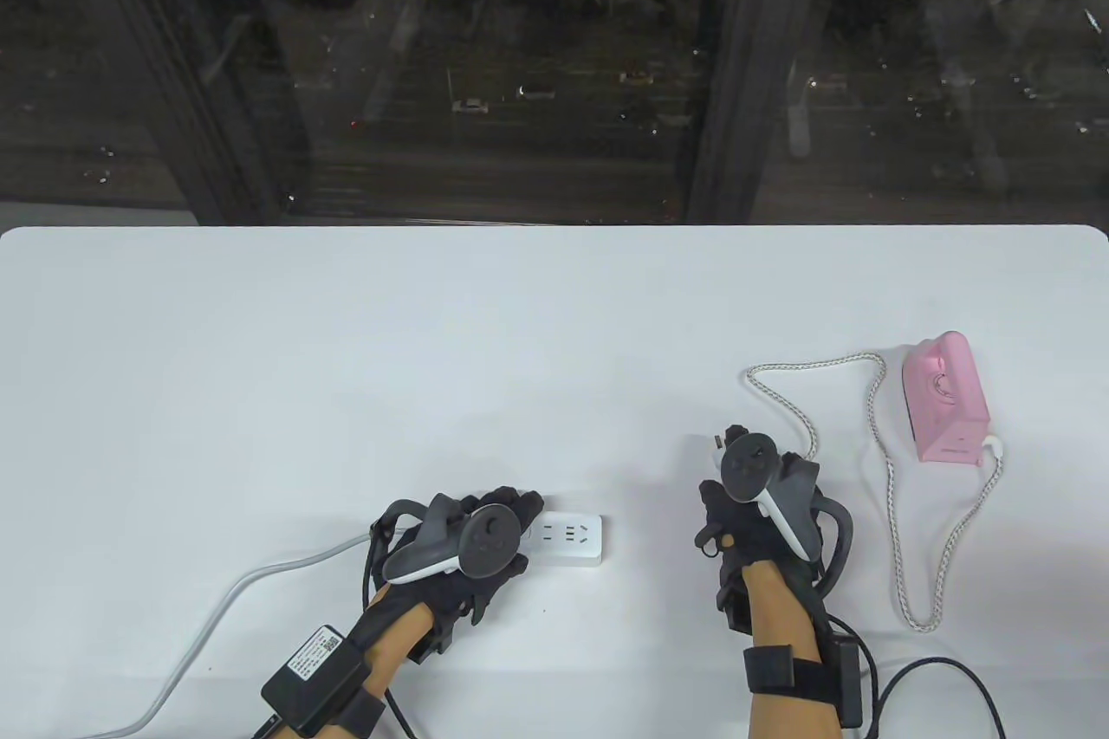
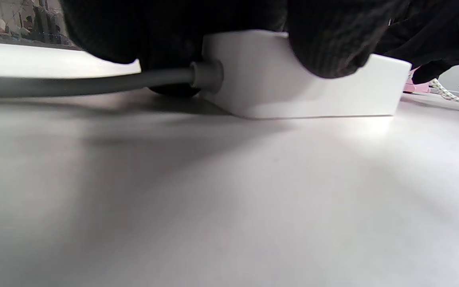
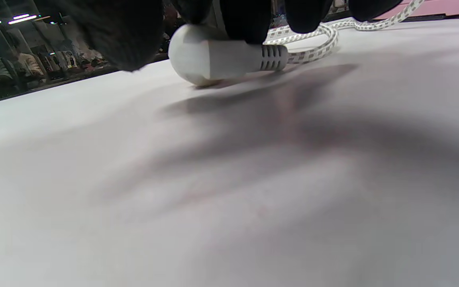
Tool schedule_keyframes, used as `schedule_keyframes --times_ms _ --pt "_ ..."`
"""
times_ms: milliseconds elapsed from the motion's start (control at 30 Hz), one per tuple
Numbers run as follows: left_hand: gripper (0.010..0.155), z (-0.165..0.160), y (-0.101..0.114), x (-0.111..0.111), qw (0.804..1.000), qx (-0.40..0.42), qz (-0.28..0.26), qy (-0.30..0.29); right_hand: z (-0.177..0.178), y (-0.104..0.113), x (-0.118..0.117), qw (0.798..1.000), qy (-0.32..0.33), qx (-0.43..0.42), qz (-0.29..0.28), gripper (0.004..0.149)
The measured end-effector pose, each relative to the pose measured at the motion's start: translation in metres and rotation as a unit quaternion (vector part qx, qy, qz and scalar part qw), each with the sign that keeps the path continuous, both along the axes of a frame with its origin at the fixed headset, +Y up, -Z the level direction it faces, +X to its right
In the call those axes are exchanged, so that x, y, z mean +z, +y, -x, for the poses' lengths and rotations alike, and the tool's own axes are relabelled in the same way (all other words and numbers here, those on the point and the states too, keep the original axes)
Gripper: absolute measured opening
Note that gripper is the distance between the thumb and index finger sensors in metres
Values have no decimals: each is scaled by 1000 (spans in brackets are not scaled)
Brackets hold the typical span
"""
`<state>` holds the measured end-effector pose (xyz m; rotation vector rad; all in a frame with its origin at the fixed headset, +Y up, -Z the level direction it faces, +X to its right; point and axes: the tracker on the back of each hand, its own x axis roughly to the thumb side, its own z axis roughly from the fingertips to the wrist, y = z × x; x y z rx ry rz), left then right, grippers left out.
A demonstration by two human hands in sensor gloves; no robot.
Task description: Plug the electric iron into the power strip
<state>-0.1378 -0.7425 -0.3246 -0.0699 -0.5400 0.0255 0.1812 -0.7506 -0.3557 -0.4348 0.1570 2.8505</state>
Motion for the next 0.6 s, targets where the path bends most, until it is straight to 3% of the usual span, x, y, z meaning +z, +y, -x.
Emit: schedule_keyframes --times_ms 200,600 --pt "75 0 0 0 1000 1 1 1 0 -4 -2 1000 0 0 14 75" --pt "75 0 0 1 1000 -1 2 3 1 -4 -3 1000 -13 18 -13 72"
